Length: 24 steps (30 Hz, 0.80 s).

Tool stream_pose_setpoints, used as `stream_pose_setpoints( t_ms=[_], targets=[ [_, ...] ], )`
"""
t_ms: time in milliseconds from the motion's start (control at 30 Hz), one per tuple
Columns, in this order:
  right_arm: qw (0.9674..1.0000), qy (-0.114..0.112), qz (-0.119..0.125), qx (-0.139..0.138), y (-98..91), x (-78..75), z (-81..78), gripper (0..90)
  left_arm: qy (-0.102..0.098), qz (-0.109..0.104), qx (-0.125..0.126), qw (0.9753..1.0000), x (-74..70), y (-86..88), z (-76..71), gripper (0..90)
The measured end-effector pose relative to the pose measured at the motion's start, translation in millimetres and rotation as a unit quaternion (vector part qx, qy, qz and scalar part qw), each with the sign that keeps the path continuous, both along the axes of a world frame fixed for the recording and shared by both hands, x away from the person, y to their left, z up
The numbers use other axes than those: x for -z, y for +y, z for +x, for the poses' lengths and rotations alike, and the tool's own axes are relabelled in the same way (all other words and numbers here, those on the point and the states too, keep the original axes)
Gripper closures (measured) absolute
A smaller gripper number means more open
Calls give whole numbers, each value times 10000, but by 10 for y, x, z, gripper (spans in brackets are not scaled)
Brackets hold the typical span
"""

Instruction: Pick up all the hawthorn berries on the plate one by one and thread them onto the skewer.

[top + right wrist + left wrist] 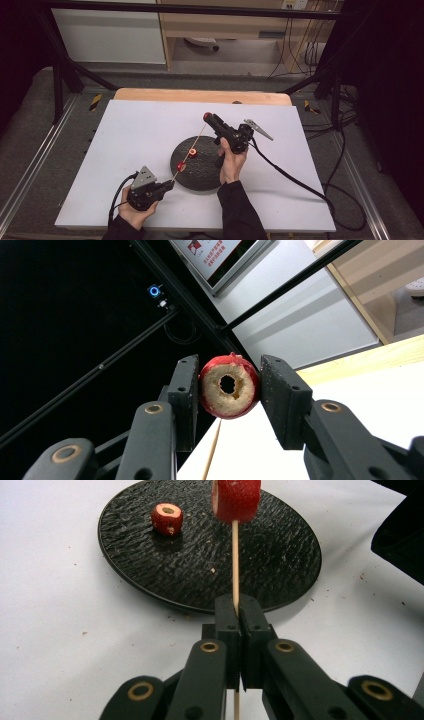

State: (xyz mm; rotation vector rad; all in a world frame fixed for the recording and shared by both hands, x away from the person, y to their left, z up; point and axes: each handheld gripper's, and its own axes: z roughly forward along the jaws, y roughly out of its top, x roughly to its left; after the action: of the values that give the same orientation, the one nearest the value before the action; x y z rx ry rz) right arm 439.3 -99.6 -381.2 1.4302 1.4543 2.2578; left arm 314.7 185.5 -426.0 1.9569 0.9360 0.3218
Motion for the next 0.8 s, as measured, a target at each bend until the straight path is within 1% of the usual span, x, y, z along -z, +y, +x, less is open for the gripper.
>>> stream_pose_setpoints(
  t_ms=[167, 467, 600, 667, 800],
  targets=[
    [10000, 40, 50, -37, 18, 22, -7, 609, 10, -52, -33, 10000, 1, -2, -3, 886],
    [9997, 60, 251, -23, 80, 93, -42, 610, 130, -322, -177, 9992, 10, -46, -23, 886],
    [9994, 63, 336, -14, 112, 132, -55, 610, 168, -412, -234, 9987, 18, -66, -36, 886],
    [9992, 69, 384, -6, 126, 148, -65, 611, 180, -419, -230, 9987, 28, -89, -45, 886],
    [9991, 146, 402, -60, 145, 170, -83, 611, 109, -461, -244, 9986, 25, -107, -67, 886]
  ],
)
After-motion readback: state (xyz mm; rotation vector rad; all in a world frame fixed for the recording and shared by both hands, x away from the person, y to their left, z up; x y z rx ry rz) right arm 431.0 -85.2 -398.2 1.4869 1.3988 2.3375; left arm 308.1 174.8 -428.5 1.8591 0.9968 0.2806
